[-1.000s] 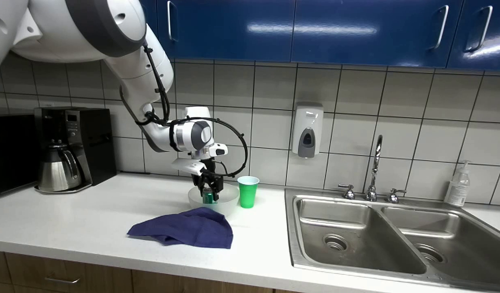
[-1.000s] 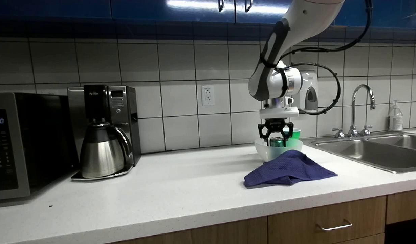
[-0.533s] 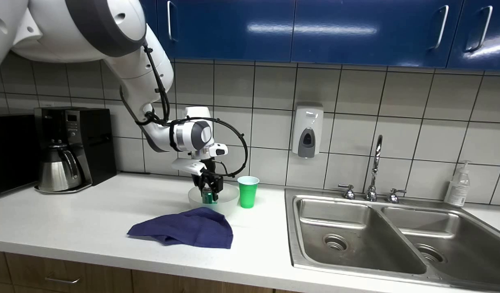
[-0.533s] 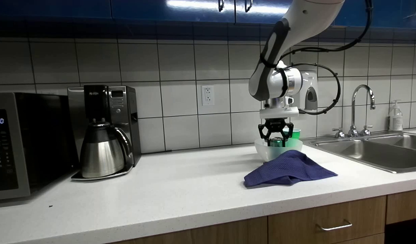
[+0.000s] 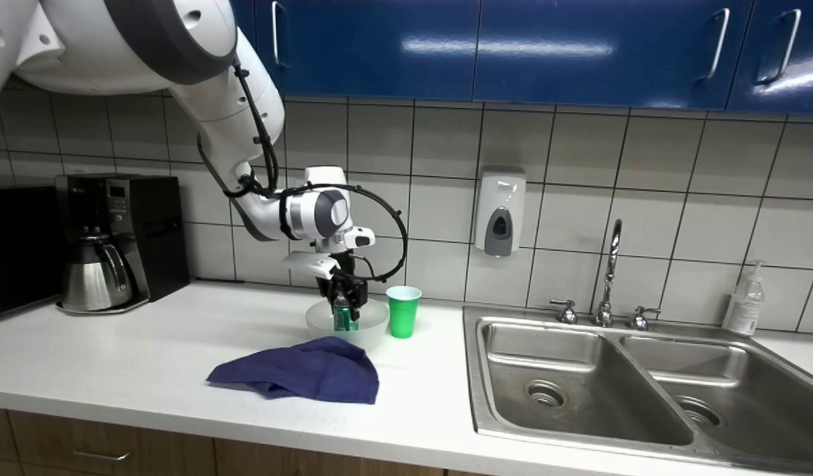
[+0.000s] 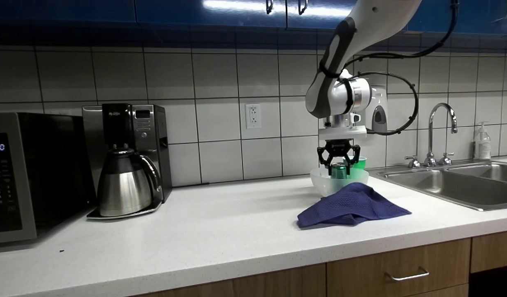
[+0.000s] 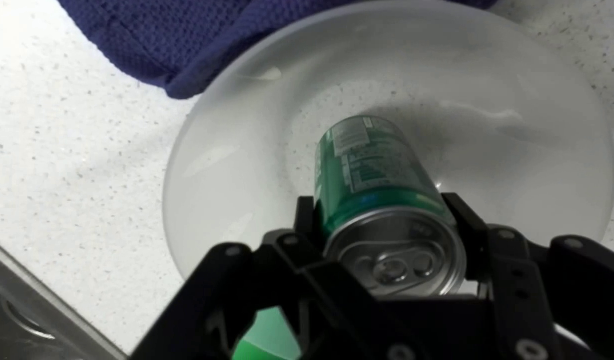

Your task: Remove the can from the bowl

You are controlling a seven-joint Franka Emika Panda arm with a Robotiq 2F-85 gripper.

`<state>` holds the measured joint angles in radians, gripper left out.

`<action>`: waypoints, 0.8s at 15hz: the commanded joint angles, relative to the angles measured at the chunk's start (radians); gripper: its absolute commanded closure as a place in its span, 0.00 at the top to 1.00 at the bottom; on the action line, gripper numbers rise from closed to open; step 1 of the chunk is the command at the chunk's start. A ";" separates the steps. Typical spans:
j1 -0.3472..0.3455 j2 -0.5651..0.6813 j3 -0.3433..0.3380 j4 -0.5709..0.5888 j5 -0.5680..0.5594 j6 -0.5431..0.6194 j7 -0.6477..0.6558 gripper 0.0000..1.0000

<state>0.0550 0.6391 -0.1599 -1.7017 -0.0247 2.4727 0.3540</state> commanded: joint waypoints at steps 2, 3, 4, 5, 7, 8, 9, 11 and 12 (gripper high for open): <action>-0.001 -0.094 0.013 -0.033 0.010 -0.043 0.009 0.38; -0.001 -0.103 0.017 -0.033 0.013 -0.045 0.008 0.38; -0.001 -0.113 0.023 -0.030 0.017 -0.046 0.008 0.38; -0.004 -0.122 0.030 -0.029 0.023 -0.050 0.003 0.38; -0.005 -0.138 0.044 -0.026 0.034 -0.051 0.000 0.38; -0.006 -0.146 0.052 -0.026 0.042 -0.051 -0.003 0.38; -0.006 -0.152 0.060 -0.027 0.051 -0.051 -0.006 0.38; -0.005 -0.167 0.077 -0.032 0.065 -0.047 -0.013 0.38; -0.004 -0.173 0.084 -0.035 0.070 -0.045 -0.017 0.38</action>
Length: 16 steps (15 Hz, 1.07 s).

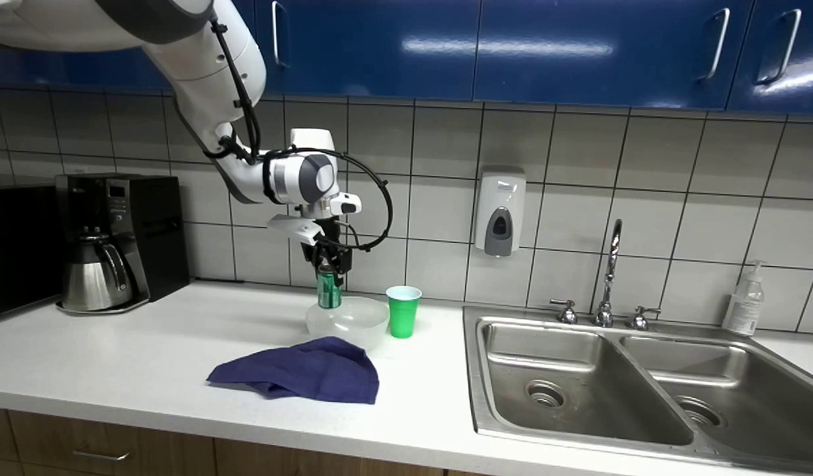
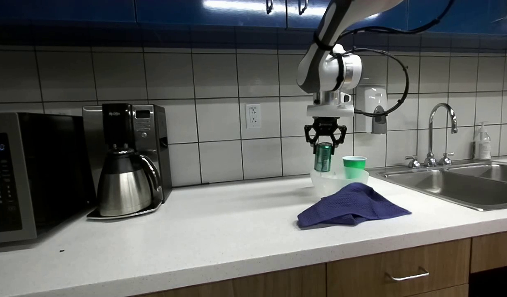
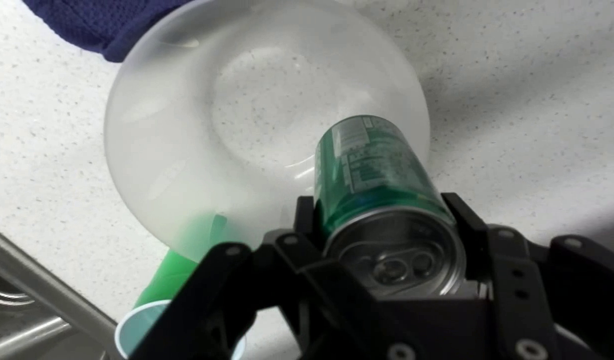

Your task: Remove the can from the bowl

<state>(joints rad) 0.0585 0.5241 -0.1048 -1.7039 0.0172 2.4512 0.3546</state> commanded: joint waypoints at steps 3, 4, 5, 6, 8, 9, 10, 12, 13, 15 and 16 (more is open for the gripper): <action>-0.003 -0.070 0.048 -0.049 0.033 -0.017 -0.023 0.38; -0.001 -0.073 0.054 -0.056 0.032 -0.014 -0.027 0.38; 0.001 -0.078 0.059 -0.064 0.032 -0.012 -0.028 0.38; 0.003 -0.081 0.064 -0.070 0.032 -0.010 -0.029 0.38; 0.008 -0.084 0.072 -0.080 0.031 -0.007 -0.030 0.38; 0.011 -0.085 0.077 -0.085 0.032 -0.007 -0.031 0.38; 0.014 -0.086 0.081 -0.090 0.031 -0.005 -0.031 0.38; 0.023 -0.087 0.088 -0.101 0.027 -0.001 -0.032 0.38; 0.028 -0.087 0.091 -0.107 0.026 0.000 -0.034 0.38; 0.040 -0.088 0.097 -0.124 0.019 0.004 -0.035 0.38; 0.047 -0.086 0.098 -0.134 0.015 0.008 -0.034 0.38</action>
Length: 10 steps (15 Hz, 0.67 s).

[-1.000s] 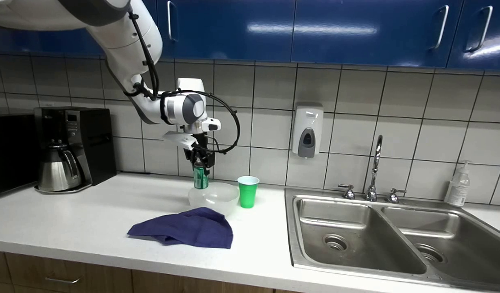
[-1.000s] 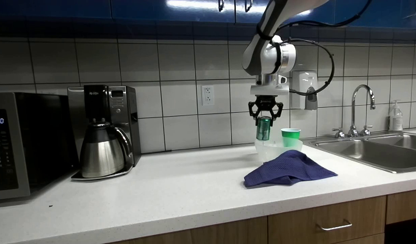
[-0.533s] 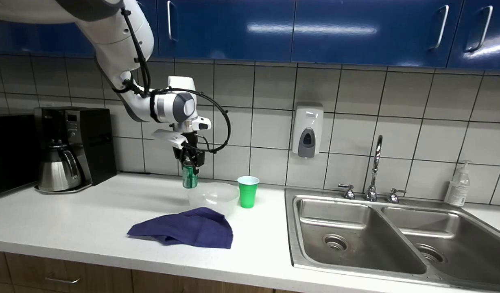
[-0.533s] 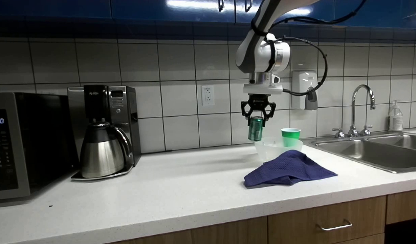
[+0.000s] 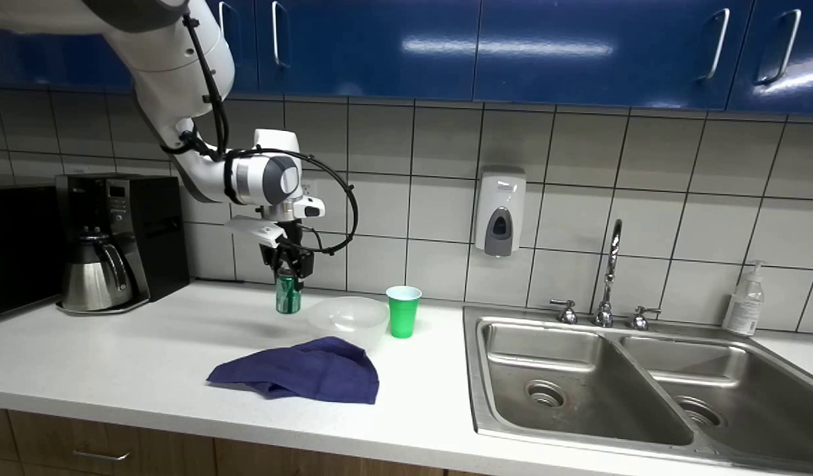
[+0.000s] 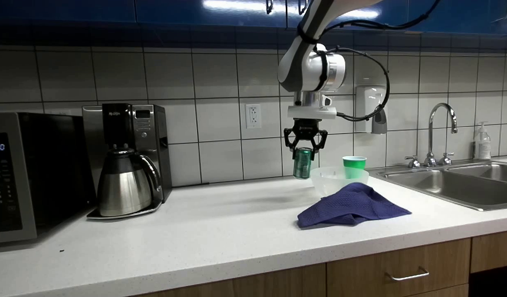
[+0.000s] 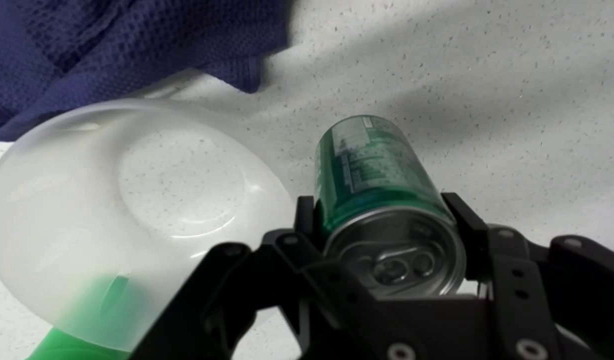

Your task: Remove the can from the bowl

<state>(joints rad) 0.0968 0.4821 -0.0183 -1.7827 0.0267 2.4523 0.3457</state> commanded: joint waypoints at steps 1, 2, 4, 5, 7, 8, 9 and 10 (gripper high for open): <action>0.017 -0.041 0.011 -0.064 0.000 0.013 -0.023 0.38; 0.026 -0.036 0.010 -0.075 -0.008 0.021 -0.020 0.38; 0.045 -0.021 0.004 -0.089 -0.024 0.023 -0.009 0.38; 0.052 -0.016 0.002 -0.096 -0.032 0.030 -0.006 0.38; 0.070 -0.003 -0.005 -0.104 -0.060 0.041 -0.006 0.38; 0.077 0.002 -0.008 -0.109 -0.076 0.054 -0.006 0.38; 0.083 0.006 -0.011 -0.113 -0.090 0.066 -0.005 0.38; 0.087 0.012 -0.011 -0.117 -0.101 0.083 -0.005 0.38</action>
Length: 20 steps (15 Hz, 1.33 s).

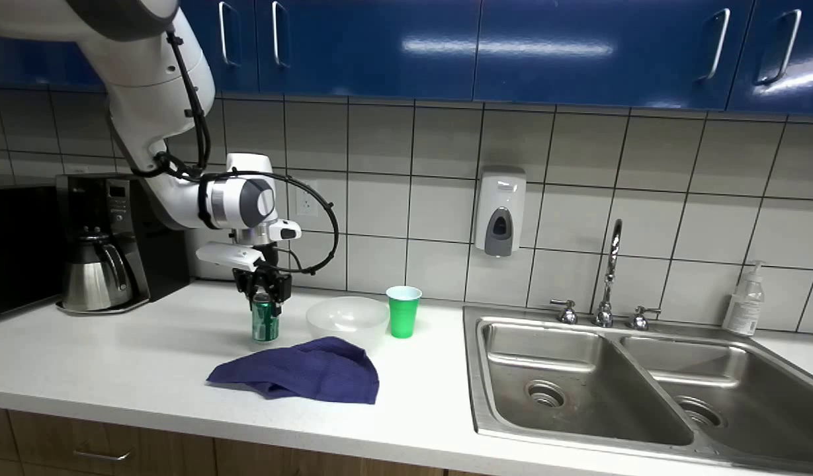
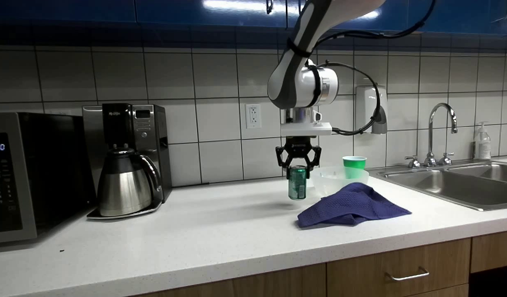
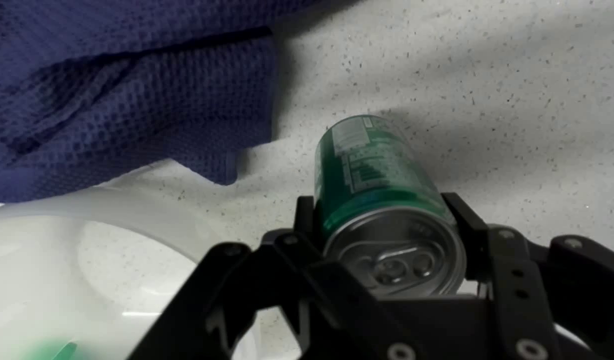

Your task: Remove the can from the bowl

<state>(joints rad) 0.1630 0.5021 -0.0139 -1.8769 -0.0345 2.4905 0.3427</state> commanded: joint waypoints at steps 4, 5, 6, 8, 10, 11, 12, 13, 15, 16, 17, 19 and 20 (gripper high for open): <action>0.037 0.014 -0.020 -0.037 -0.053 0.128 0.009 0.38; 0.039 0.018 -0.020 -0.040 -0.050 0.138 0.006 0.38; 0.041 0.021 -0.022 -0.043 -0.049 0.147 0.005 0.38; 0.042 0.026 -0.022 -0.045 -0.045 0.151 -0.001 0.38; 0.048 0.033 -0.030 -0.036 -0.053 0.133 0.000 0.38; 0.048 0.036 -0.032 -0.033 -0.057 0.131 -0.004 0.88; 0.051 0.038 -0.037 -0.030 -0.063 0.125 -0.001 0.89; 0.052 0.038 -0.039 -0.028 -0.067 0.122 -0.002 0.96; 0.045 0.033 -0.038 -0.023 -0.063 0.109 -0.013 1.00; 0.037 0.028 -0.032 -0.020 -0.053 0.094 -0.021 1.00; 0.030 0.023 -0.030 -0.014 -0.045 0.081 -0.024 1.00; 0.023 0.019 -0.029 -0.003 -0.036 0.054 -0.022 1.00; 0.020 0.015 -0.029 0.003 -0.034 0.032 -0.023 1.00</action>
<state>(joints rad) 0.1968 0.5461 -0.0456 -1.8928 -0.0824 2.6034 0.3413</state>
